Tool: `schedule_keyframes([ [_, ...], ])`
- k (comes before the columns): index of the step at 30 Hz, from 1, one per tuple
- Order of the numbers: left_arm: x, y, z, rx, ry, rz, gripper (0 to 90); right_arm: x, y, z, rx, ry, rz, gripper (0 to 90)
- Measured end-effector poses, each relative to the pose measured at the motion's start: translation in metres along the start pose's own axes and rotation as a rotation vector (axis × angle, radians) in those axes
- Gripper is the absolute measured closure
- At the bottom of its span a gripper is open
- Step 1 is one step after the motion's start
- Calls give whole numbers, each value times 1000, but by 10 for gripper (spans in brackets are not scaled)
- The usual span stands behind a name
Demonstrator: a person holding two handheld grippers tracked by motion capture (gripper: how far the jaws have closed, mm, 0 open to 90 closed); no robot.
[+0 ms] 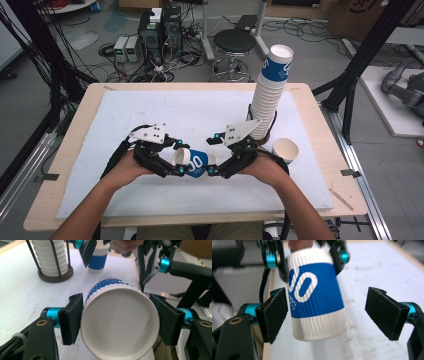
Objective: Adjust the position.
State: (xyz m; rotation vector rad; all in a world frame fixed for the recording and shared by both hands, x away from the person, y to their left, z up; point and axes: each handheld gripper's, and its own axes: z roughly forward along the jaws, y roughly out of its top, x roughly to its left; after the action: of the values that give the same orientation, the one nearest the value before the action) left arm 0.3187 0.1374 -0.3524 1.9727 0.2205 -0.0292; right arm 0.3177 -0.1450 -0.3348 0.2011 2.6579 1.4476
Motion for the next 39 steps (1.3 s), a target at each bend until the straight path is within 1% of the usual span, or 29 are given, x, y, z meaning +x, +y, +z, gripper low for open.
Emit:
schedule_keyframes([
  [1,0,-2,-1,-21,-1,-7,303,-1,-3,-3,-34,-6,13,188],
  [3,1,-6,-4,-62,-2,-10,303,-2,-9,-7,-90,0,41,188],
  [6,3,-12,-7,-112,-2,-20,302,-2,-17,-12,-139,-8,77,188],
  [10,5,-20,-8,-156,-12,-34,302,-1,-31,-14,-178,-11,106,188],
  [13,5,-26,-7,-175,-15,-31,302,0,-41,-13,-203,-8,130,187],
  [17,5,-31,-6,-224,-21,-39,303,1,-52,-11,-234,-3,156,172],
  [22,5,-33,-5,-270,-35,-48,302,4,-60,-9,-250,7,176,172],
  [24,5,-33,-5,-288,-43,-53,302,4,-63,-9,-271,21,181,171],
  [26,5,-33,-5,-303,-46,-54,302,5,-64,-7,-279,33,195,145],
  [29,5,-33,-4,-314,-52,-60,302,7,-65,-4,-268,46,203,145],
  [33,5,-32,-2,-314,-61,-63,302,7,-65,-1,-270,54,208,145],
  [38,5,-30,2,-328,-92,-66,302,7,-65,3,-269,55,211,146],
  [39,4,-30,3,-324,-98,-63,302,7,-65,4,-270,53,212,146],
])
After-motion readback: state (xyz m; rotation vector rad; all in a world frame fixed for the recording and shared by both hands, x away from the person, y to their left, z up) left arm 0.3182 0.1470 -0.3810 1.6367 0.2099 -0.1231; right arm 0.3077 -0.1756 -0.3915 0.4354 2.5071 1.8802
